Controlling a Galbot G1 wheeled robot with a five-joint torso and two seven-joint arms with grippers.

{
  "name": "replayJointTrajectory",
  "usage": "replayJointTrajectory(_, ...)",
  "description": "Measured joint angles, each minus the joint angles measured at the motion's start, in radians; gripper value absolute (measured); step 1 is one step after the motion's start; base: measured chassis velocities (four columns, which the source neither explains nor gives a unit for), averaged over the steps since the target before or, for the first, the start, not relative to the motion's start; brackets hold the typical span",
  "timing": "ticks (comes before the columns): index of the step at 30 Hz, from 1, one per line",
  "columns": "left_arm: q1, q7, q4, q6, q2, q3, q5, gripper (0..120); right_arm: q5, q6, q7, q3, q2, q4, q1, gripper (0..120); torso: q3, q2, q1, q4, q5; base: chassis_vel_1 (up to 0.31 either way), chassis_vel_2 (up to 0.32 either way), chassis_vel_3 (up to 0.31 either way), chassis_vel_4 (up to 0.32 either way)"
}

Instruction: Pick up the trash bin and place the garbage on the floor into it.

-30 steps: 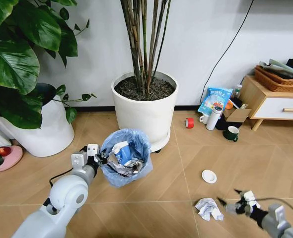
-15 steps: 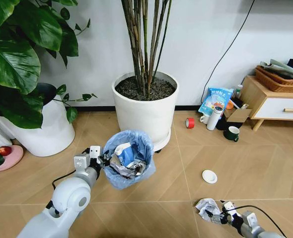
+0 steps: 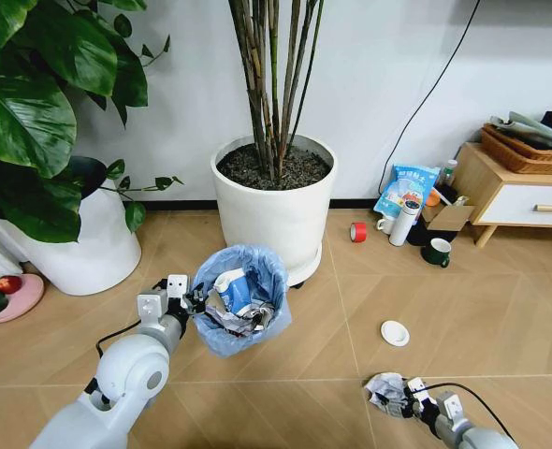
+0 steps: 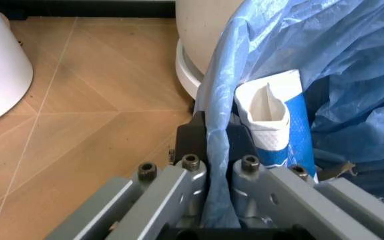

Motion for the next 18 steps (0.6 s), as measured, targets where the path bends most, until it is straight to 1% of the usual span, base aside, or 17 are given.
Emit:
replayJointTrajectory(1,0.000,0.000,0.000,0.000,0.000,0.000,0.000,0,0.000,0.001,0.002,-0.002,0.002,-0.006,0.003,73,0.000,0.000,0.000,0.0000,0.0002,0.000,0.000,0.000,0.000)
replayJointTrajectory(2,-0.001,-0.001,0.000,0.000,0.001,0.000,-0.001,0,-0.001,0.008,0.004,-0.004,0.004,-0.014,0.007,66,0.000,0.000,0.000,0.0000,0.0003,0.000,0.000,0.000,0.000)
replayJointTrajectory(3,-0.002,-0.001,0.001,0.000,0.001,-0.001,-0.001,0,-0.004,0.015,0.007,-0.005,0.006,-0.021,0.009,62,0.000,0.000,0.000,0.0000,0.0001,0.000,0.000,0.000,0.000)
replayJointTrajectory(4,-0.002,-0.001,0.001,0.000,0.001,-0.001,-0.001,0,-0.004,0.017,0.009,-0.006,0.007,-0.023,0.009,58,0.000,0.000,0.000,0.0000,0.0001,0.000,0.000,0.000,0.000)
replayJointTrajectory(5,-0.002,-0.001,0.001,0.000,0.001,-0.001,-0.001,0,-0.004,0.017,0.009,-0.006,0.007,-0.023,0.009,58,0.000,0.000,0.000,0.0000,0.0001,0.000,0.000,0.000,0.000)
replayJointTrajectory(7,-0.002,-0.002,0.002,0.000,0.002,-0.001,-0.003,0,-0.004,0.019,0.020,-0.006,0.012,-0.024,0.009,46,0.000,0.000,0.000,0.0000,0.0002,0.000,0.000,0.000,0.000)
replayJointTrajectory(8,-0.002,-0.002,0.002,0.000,0.002,-0.001,-0.003,0,-0.004,0.019,0.020,-0.006,0.012,-0.024,0.009,46,0.000,0.000,0.000,0.0000,0.0002,0.000,0.000,0.000,0.000)
replayJointTrajectory(11,-0.004,-0.003,0.004,0.000,0.002,0.001,-0.004,0,-0.001,0.027,0.031,-0.004,0.022,-0.024,0.007,33,0.000,0.000,0.000,0.0000,0.0003,0.000,0.000,0.000,0.000)
replayJointTrajectory(12,-0.004,-0.003,0.004,0.000,0.002,0.001,-0.004,0,-0.001,0.027,0.031,-0.004,0.022,-0.024,0.007,33,0.000,0.000,0.000,0.0000,0.0003,0.000,0.000,0.000,0.000)
replayJointTrajectory(14,-0.005,-0.003,0.006,0.000,0.003,0.003,-0.004,0,0.009,0.030,0.038,-0.002,0.027,-0.018,0.003,22,0.000,0.000,0.000,0.0000,0.0006,0.000,0.000,0.000,0.000)
replayJointTrajectory(15,-0.006,-0.003,0.007,0.000,0.004,0.003,-0.005,0,0.012,0.030,0.041,0.000,0.028,-0.016,0.002,19,0.000,0.000,0.000,0.0000,0.0004,0.000,0.000,0.000,0.000)
replayJointTrajectory(16,-0.006,-0.003,0.007,0.000,0.004,0.003,-0.005,0,0.012,0.030,0.041,0.000,0.028,-0.016,0.002,19,0.000,0.000,0.000,0.0000,0.0004,0.000,0.000,0.000,0.000)
replayJointTrajectory(17,-0.006,-0.002,0.007,0.000,0.006,0.004,-0.005,0,0.017,0.031,0.045,0.004,0.030,-0.009,0.001,12,0.000,0.000,0.000,0.0000,0.0006,0.000,0.000,0.000,0.000)
replayJointTrajectory(18,-0.007,-0.002,0.008,0.000,0.008,0.004,-0.006,0,0.022,0.030,0.048,0.007,0.031,-0.001,0.001,8,0.000,0.000,0.000,0.0000,0.0006,0.000,0.000,0.000,0.000)
